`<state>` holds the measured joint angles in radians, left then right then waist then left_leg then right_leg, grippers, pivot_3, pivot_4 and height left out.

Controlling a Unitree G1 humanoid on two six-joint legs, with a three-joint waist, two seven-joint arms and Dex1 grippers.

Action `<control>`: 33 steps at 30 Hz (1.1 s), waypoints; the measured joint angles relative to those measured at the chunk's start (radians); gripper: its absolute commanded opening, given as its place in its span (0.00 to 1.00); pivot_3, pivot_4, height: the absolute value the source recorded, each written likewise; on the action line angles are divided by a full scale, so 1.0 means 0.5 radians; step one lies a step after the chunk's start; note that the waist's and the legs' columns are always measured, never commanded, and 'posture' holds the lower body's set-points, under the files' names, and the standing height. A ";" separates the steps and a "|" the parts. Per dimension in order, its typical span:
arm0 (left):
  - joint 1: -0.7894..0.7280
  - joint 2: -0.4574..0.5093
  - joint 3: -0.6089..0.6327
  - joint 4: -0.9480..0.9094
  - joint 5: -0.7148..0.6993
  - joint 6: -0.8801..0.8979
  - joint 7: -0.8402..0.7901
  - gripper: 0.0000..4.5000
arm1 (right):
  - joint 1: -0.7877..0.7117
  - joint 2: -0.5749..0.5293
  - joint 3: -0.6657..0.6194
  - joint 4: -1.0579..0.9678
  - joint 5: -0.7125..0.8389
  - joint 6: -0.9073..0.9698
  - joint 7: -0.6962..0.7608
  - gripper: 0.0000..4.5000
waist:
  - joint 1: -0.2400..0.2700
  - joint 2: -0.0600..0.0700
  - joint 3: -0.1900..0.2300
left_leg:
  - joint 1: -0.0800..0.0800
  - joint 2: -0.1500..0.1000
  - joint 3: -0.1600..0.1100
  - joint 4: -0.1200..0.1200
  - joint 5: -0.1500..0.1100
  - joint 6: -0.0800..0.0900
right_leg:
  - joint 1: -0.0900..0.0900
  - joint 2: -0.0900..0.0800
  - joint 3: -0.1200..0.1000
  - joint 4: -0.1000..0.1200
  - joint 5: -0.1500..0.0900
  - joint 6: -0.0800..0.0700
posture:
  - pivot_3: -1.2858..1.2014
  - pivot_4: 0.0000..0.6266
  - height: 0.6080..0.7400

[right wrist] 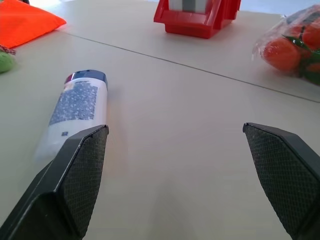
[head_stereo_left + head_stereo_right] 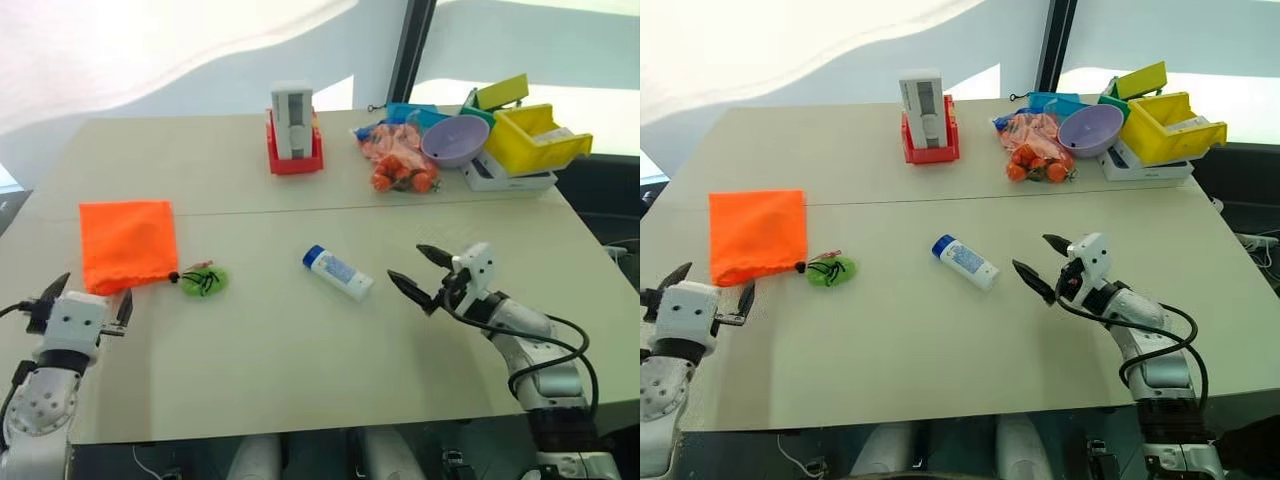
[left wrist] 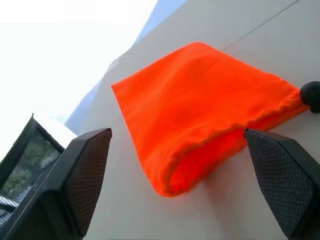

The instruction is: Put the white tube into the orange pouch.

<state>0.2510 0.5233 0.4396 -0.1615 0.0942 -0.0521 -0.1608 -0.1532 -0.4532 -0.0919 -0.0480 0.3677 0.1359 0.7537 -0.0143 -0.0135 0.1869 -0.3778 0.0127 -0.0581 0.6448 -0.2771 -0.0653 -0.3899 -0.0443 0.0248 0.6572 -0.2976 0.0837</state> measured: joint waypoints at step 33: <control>-0.671 0.298 -0.198 0.882 0.197 0.139 0.024 0.58 | -0.107 0.002 0.529 -0.463 -0.056 0.252 0.156 1.00 | 0.000 -0.002 -0.001 | 0.000 0.000 -0.002 0.000 0.000 0.000 | -0.003 -0.001 -0.005 0.008 0.001 0.001 | 0.52 0.24 1.00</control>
<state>-0.0844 0.6723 0.3404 0.2793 0.1925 0.0175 -0.1487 -0.2066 -0.4524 0.1728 -0.2797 0.3398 0.2619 0.8318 -0.0143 -0.0144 0.1865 -0.3778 0.0129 -0.0594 0.6450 -0.2770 -0.0654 -0.3915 -0.0447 0.0224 0.6613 -0.2971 0.0842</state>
